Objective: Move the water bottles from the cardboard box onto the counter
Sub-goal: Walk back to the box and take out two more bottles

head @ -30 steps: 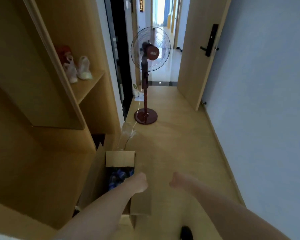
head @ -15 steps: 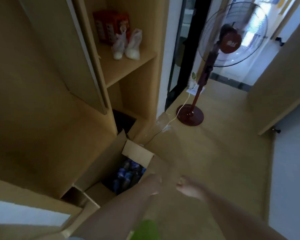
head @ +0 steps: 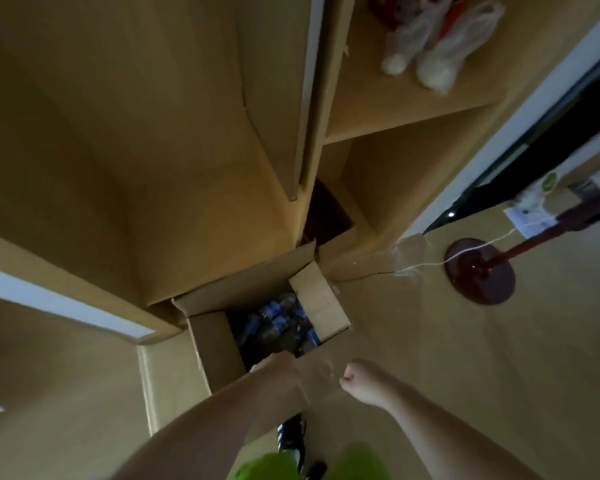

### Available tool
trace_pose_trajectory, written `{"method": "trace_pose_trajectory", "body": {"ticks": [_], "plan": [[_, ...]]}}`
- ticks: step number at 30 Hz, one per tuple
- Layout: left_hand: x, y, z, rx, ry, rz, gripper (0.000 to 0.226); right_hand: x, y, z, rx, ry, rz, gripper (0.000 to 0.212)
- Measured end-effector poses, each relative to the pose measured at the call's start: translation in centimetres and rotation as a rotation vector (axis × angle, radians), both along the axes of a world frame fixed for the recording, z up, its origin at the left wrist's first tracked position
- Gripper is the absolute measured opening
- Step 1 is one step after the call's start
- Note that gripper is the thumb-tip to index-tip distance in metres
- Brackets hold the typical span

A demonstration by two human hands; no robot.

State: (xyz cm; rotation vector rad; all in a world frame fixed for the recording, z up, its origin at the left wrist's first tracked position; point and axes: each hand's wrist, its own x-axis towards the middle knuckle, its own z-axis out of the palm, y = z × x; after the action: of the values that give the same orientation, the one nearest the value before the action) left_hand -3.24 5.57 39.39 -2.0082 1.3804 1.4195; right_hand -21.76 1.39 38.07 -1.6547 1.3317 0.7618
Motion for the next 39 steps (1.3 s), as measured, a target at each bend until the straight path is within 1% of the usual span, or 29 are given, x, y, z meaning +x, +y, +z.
{"method": "trace_pose_trajectory", "body": {"ticks": [5,10,12,15,18,22,27,28,30,35,37,39], "plan": [[2.8,-0.5,-4.4,0.049,0.024,0.257,0.032,3.5,-4.1,-3.8,0.051,0.003,0.175,0.036],[4.3,-0.9,-10.8,0.034,0.036,0.579,0.031,6.5,-7.9,-10.4,0.065,-0.025,0.266,0.017],[4.4,-1.6,-13.9,0.033,0.043,0.663,0.03,7.6,-9.3,-13.9,0.075,-0.035,0.326,0.015],[4.4,-2.9,-19.2,0.043,0.089,0.746,0.032,9.2,-10.9,-20.0,0.08,-0.037,0.39,0.022],[4.0,-4.1,-25.8,0.021,0.132,0.845,0.03,10.2,-12.2,-26.9,0.081,-0.044,0.43,0.021],[3.4,-5.0,-34.4,-0.018,0.115,0.974,0.03,10.7,-12.7,-36.7,0.063,-0.061,0.453,0.019],[3.3,-4.6,-44.2,0.0,0.113,1.073,0.029,12.0,-11.8,-48.3,0.081,-0.023,0.483,0.009],[3.4,-4.6,-46.0,0.011,0.119,1.077,0.029,12.4,-11.5,-50.4,0.094,-0.014,0.472,0.012],[3.6,-4.5,-49.2,0.034,0.131,1.075,0.027,13.4,-11.2,-54.4,0.137,-0.01,0.47,0.025],[4.3,-3.8,-54.5,0.026,0.154,1.06,0.02,15.5,-10.6,-62.0,0.191,0.02,0.575,0.049],[4.4,-3.5,-55.5,0.018,0.167,1.046,0.02,15.8,-10.2,-63.9,0.199,0.065,0.624,0.049],[4.2,-3.3,-56.4,0.022,0.175,1.03,0.02,15.2,-9.8,-65.3,0.182,0.099,0.662,0.044]]}}
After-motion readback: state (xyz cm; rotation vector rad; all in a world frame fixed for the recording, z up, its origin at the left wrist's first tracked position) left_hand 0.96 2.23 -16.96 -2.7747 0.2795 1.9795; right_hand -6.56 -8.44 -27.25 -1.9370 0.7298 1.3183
